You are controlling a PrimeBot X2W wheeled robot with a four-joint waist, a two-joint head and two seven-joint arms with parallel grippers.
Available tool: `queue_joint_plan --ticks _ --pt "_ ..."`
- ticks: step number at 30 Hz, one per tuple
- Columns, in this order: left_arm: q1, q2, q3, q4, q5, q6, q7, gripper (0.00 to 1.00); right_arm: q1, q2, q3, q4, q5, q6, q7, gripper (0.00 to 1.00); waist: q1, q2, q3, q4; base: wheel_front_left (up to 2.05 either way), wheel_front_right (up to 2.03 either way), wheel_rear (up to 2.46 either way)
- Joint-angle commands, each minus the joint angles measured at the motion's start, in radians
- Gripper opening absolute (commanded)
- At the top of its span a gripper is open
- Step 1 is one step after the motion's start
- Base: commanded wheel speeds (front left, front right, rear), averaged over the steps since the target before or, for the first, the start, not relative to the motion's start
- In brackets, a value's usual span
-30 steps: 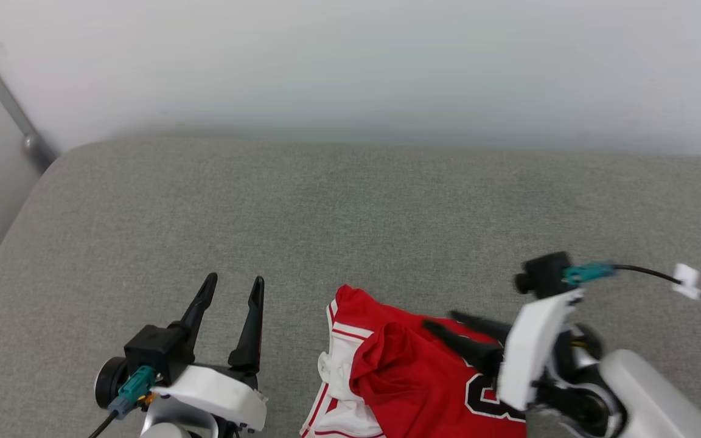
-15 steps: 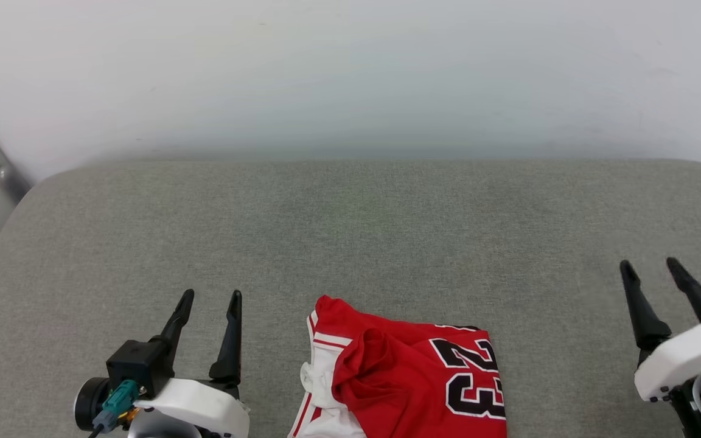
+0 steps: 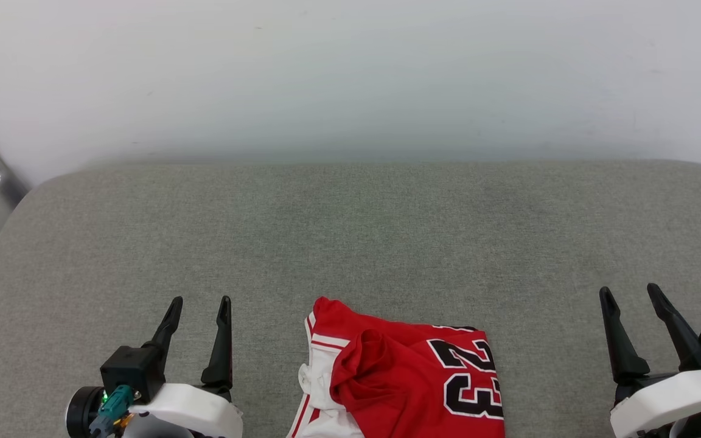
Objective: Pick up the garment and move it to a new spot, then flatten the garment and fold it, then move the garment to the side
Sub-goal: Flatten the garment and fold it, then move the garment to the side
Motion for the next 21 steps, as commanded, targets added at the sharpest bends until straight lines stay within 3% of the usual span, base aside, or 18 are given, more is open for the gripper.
queue_joint_plan --ticks 1,9,13,21 --pt "0.001 0.003 0.001 0.001 0.004 0.005 -0.004 1.00 0.011 0.003 0.002 -0.004 -0.002 0.000 0.001 1.00 0.0000 0.0000 0.001 0.000 0.00 0.00 0.00" --pt "-0.008 0.005 0.001 0.003 0.002 0.010 -0.005 1.00 0.000 0.006 -0.009 -0.008 -0.010 0.000 0.019 1.00 0.0000 0.0000 0.006 -0.001 0.00 0.00 0.00" --pt "-0.009 0.003 0.006 -0.001 -0.001 0.014 -0.006 1.00 0.002 0.007 -0.074 0.023 0.023 0.000 0.096 1.00 0.0000 0.0000 0.012 -0.004 0.00 0.00 0.00" --pt "-0.016 -0.008 0.015 -0.002 0.000 0.014 -0.012 1.00 -0.032 -0.039 -0.278 0.181 0.157 0.000 0.504 1.00 0.0000 0.0000 0.022 -0.002 0.00 0.00 0.00"
